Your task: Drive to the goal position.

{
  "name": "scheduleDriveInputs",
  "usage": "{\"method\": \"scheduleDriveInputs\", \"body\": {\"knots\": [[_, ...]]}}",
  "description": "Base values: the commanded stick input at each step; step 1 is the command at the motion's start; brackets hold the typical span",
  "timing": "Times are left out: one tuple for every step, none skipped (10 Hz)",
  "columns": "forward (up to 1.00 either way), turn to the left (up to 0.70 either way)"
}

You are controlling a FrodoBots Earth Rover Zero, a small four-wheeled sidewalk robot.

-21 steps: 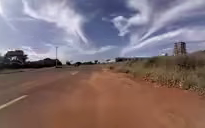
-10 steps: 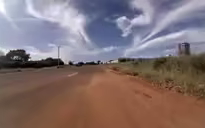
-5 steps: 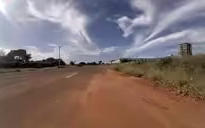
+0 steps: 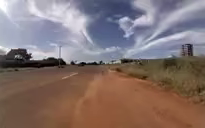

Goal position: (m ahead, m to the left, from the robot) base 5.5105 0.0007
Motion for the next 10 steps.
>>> {"method": "scheduleDriveInputs", "body": {"knots": [[1.00, 0.00], [1.00, 0.00], [1.00, 0.00], [1.00, 0.00], [1.00, 0.00], [1.00, 0.00], [1.00, -0.09], [1.00, -0.22], [1.00, -0.29], [1.00, -0.30]]}}
